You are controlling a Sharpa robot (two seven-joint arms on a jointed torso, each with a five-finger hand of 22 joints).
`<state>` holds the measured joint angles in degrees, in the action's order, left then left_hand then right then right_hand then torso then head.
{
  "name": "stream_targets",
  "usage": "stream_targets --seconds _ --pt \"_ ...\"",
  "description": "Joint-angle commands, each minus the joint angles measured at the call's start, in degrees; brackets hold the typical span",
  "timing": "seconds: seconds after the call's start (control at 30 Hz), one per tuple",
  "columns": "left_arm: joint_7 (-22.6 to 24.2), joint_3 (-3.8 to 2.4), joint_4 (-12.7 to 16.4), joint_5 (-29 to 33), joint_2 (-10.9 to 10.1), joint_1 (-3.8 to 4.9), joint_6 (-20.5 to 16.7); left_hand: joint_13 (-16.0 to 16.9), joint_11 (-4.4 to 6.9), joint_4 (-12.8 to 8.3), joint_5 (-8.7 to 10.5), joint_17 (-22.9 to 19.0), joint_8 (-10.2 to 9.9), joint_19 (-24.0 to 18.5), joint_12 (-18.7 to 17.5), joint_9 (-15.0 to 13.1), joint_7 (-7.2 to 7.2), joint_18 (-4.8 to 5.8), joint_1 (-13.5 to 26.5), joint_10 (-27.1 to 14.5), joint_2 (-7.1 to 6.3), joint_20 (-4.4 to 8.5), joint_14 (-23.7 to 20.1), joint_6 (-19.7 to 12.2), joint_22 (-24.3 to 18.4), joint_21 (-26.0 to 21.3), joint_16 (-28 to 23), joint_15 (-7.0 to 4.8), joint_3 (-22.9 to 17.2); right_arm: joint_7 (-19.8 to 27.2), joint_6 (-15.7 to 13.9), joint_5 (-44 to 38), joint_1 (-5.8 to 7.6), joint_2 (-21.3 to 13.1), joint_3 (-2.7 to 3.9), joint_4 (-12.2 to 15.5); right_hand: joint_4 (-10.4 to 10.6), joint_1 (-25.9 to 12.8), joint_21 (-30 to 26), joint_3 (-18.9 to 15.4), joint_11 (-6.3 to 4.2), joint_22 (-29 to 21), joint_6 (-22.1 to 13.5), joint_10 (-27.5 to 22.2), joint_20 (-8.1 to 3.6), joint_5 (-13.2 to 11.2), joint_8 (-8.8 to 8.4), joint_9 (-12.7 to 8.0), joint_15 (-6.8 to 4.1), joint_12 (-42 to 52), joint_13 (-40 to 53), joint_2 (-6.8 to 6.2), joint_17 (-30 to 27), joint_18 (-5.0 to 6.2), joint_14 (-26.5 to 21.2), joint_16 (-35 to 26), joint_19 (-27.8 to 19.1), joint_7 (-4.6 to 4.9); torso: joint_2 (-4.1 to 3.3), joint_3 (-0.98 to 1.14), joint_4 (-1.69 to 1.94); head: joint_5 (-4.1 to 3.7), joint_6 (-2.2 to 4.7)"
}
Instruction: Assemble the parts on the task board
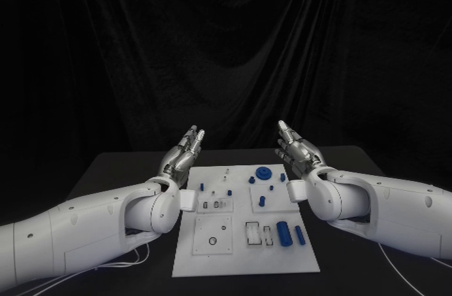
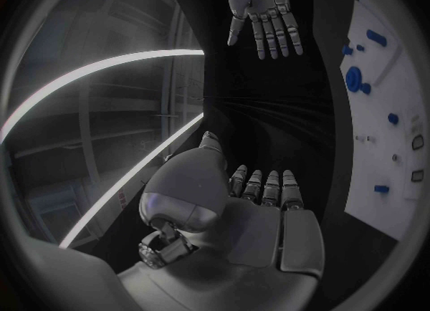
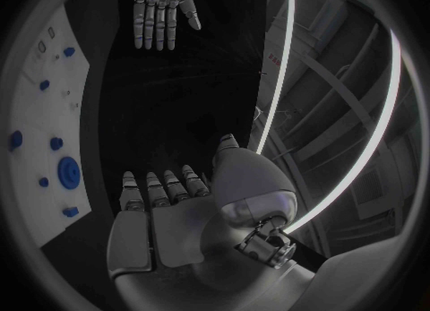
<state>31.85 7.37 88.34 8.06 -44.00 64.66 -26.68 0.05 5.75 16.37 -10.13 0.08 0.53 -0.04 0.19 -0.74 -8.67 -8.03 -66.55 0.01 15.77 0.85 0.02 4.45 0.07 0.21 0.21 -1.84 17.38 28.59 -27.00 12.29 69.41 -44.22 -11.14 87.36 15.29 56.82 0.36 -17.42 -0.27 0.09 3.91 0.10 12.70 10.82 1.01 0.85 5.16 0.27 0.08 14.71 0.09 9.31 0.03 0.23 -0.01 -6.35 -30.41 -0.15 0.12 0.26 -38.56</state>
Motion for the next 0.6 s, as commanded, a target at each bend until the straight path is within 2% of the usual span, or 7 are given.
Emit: stream_targets --seconds 0.03,0.23,0.3,0.4,0.53,0.57,0.6 --pt "4.63 0.72 -0.19 6.51 0.27 0.92 12.92 -0.05 -0.86 0.34 -0.59 -0.08 0.32 0.04 -0.19 -0.12 1.1 -2.04 -2.23 -0.01 0.34 -3.5 -0.02 0.42 -0.07 -0.21 -0.21 -2.41 0.7 -1.35 11.17 7.62 1.05 0.08 -0.8 -0.34 -0.16 1.66 -0.36 -0.38 0.7 -0.09 0.5 -0.1 1.15 0.34 0.34 0.09 0.65 -0.27 -0.08 0.11 -0.09 0.94 -0.03 -0.23 0.01 0.27 0.02 -0.02 0.0 0.0 0.0" --pt "6.91 3.18 -0.7 10.95 0.6 2.64 22.12 -0.05 -1.38 0.3 -0.55 -0.08 0.3 0.04 -0.19 -0.1 0.62 -2.16 -2.45 -0.01 0.22 -3.87 -0.02 0.33 -0.07 -0.21 -0.21 -2.12 0.69 -1.71 15.76 10.86 2.73 0.16 -2.76 -0.81 -0.62 2.22 0.07 -0.3 1.72 0.26 0.92 -0.1 1.97 0.35 0.51 0.17 2.22 -0.27 -0.08 -0.13 -0.09 1.09 -0.03 -0.23 0.48 0.88 0.02 -0.02 0.0 0.0 0.0" --pt "7.58 3.9 -0.85 12.26 0.69 3.15 24.83 -0.05 -2.06 0.33 -0.59 -0.08 0.37 0.04 -0.19 -0.16 1.1 -2.24 -2.74 -0.01 0.35 -4.46 -0.02 0.66 -0.07 -0.21 -0.21 -1.26 0.54 -1.76 16.42 11.32 2.96 0.18 -3.04 -0.88 -0.64 2.68 0.4 -0.37 2.98 0.49 3.68 -0.06 1.62 0.44 1.81 0.69 2.66 -0.1 0.0 -0.14 -0.09 1.01 -0.03 -0.23 0.91 3.12 0.02 -0.02 0.0 0.0 0.0" --pt "8.06 4.42 -0.95 13.21 0.76 3.52 26.8 0.17 -4.31 0.39 -2.0 -0.08 0.7 0.04 0.04 -0.4 2.95 -1.04 -2.95 0.62 0.68 -6.86 -0.02 2.46 -0.07 -0.21 -0.21 2.82 -0.27 -1.76 16.45 11.34 2.98 0.18 -3.06 -0.88 -0.95 3.31 0.67 -0.28 3.52 0.67 3.47 0.0 1.79 1.04 1.98 0.63 3.21 0.2 0.12 -0.13 -0.09 0.97 -0.02 -0.22 1.28 3.35 0.02 -0.02 0.0 0.0 0.0" --pt "8.33 4.71 -1.01 13.72 0.8 3.72 27.86 0.29 -4.56 0.38 -2.57 -0.08 0.77 0.04 0.14 -0.46 3.54 -1.17 -3.09 0.99 0.76 -7.34 -0.02 2.91 -0.07 -0.21 -0.21 3.09 -0.57 -1.76 16.45 11.34 2.98 0.18 -3.06 -0.88 -1.49 4.24 1.57 -0.17 4.08 1.22 3.85 0.11 2.22 2.23 2.48 0.72 3.84 0.67 0.28 -0.13 0.24 0.93 0.26 0.45 2.56 4.32 0.02 -0.02 0.0 0.0 0.0" --pt "8.92 4.72 -4.56 1.01 -1.79 3.42 31.17 0.29 -4.56 0.38 -2.58 -0.08 0.78 0.04 0.14 -0.46 3.54 -1.17 -3.09 0.99 0.76 -7.35 -0.02 2.91 -0.07 -0.21 -0.21 3.09 -0.57 -4.7 21.37 10.95 3.21 -1.09 -3.05 -2.41 -1.97 4.97 2.26 -0.1 4.37 1.57 3.96 0.21 2.76 2.88 2.75 0.75 4.43 1.1 0.4 -0.18 0.45 0.95 0.54 1.01 3.64 4.3 -0.67 0.09 0.13 1.77 -4.39" --pt "9.01 4.72 -4.66 0.87 -1.87 3.4 31.05 0.31 -4.54 0.37 -2.88 -0.08 0.82 0.04 0.16 -0.49 3.76 -1.3 -3.18 1.06 0.77 -7.41 -0.02 3.12 -0.07 -0.21 -0.21 2.94 -0.7 -5.16 21.99 10.77 3.21 -1.04 -3.05 -2.61 -2.07 5.12 2.37 -0.06 4.46 1.62 4.0 0.24 2.83 3.06 2.82 0.76 4.47 1.24 0.44 -0.15 0.48 0.94 0.6 1.11 3.82 4.32 -0.63 0.03 0.19 1.83 -4.62"
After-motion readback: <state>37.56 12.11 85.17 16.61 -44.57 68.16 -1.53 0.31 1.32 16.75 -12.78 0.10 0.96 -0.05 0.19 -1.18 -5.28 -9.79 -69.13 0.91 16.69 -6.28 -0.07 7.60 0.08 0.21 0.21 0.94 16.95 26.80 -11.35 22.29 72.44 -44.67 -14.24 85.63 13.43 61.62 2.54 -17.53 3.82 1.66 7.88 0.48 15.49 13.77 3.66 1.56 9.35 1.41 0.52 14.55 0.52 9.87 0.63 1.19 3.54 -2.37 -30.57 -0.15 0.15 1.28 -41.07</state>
